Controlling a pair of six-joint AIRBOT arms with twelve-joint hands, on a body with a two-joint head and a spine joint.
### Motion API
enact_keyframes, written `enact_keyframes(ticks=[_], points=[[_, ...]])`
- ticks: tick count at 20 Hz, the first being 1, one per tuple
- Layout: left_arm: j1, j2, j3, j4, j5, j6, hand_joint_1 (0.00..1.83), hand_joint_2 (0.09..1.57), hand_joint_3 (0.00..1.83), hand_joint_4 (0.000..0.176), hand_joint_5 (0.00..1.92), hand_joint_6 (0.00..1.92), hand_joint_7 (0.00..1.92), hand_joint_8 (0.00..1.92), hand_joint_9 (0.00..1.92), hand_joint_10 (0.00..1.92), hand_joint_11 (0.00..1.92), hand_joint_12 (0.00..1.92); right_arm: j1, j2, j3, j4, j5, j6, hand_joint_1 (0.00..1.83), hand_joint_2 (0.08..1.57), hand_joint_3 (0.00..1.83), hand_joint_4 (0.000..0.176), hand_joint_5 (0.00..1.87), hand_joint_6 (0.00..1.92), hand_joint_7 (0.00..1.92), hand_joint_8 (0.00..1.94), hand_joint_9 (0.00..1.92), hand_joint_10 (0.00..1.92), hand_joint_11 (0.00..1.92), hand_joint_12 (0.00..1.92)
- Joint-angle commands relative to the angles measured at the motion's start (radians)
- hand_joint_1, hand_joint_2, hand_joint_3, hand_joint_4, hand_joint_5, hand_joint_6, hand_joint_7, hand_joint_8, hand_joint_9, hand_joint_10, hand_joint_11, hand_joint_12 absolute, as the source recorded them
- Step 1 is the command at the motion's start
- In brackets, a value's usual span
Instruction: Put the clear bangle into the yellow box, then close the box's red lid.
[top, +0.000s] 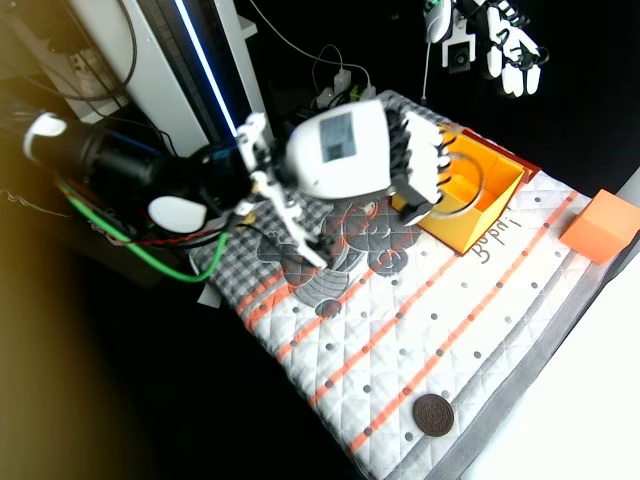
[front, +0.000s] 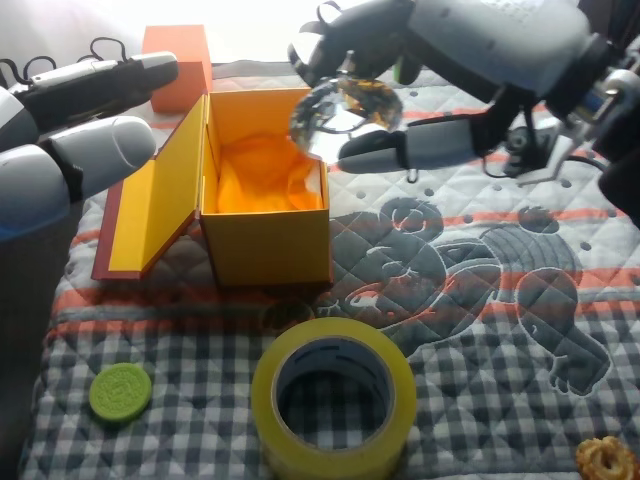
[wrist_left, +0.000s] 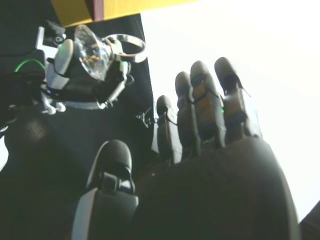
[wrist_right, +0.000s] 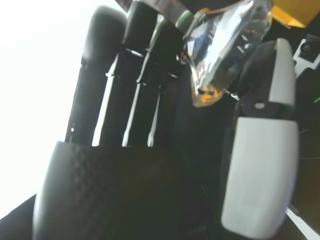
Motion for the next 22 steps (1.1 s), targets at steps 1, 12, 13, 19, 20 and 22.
enact_keyframes(ticks=[1,12,13,19,20,22], points=[[-0.017,-0.005,0.009,-0.001,-0.111,-0.004,0.0,1.29,0.0,0.148,0.36,0.0,0.37,0.0,0.34,0.0,0.0,0.57,0.027,-0.002,0.003,0.007,0.14,0.009,1.27,1.04,0.0,0.0,1.03,0.84,1.34,0.42,1.47,0.02,1.33,0.48],[-0.036,-0.026,0.029,-0.015,-0.086,-0.004,0.0,1.31,0.0,0.175,0.25,0.0,0.31,0.0,0.35,0.0,0.0,0.66,0.029,-0.092,0.023,0.039,0.129,0.01,1.29,1.04,0.0,0.0,1.09,0.66,1.26,0.66,1.48,0.01,1.11,1.04],[-0.036,-0.026,0.028,-0.016,-0.087,-0.004,0.0,1.31,0.0,0.168,0.29,0.01,0.29,0.0,0.32,0.0,0.0,0.6,0.019,-0.097,0.03,0.054,0.122,0.012,1.29,1.05,0.0,0.0,1.1,0.58,1.22,0.79,1.49,0.02,1.06,1.17],[-0.041,-0.031,0.029,-0.018,-0.088,-0.004,0.0,1.31,0.0,0.176,0.28,0.0,0.3,0.0,0.32,0.0,0.0,0.48,-0.006,-0.135,0.064,0.075,0.107,0.061,0.79,1.03,0.0,0.0,0.63,0.0,0.67,0.0,0.65,0.0,0.38,0.68],[-0.045,-0.032,0.03,-0.017,-0.088,-0.004,0.0,1.31,0.0,0.176,0.26,0.0,0.3,0.0,0.32,0.0,0.0,0.48,-0.006,-0.137,0.064,0.075,0.105,0.064,0.76,1.03,0.0,0.0,0.58,0.0,0.62,0.0,0.6,0.0,0.35,0.6],[-0.047,-0.034,0.031,-0.017,-0.088,-0.004,0.0,1.31,0.0,0.175,0.28,0.0,0.31,0.0,0.34,0.0,0.0,0.57,-0.006,-0.138,0.064,0.074,0.104,0.067,0.62,1.06,0.0,0.0,0.45,0.0,0.48,0.0,0.46,0.0,0.23,0.59]])
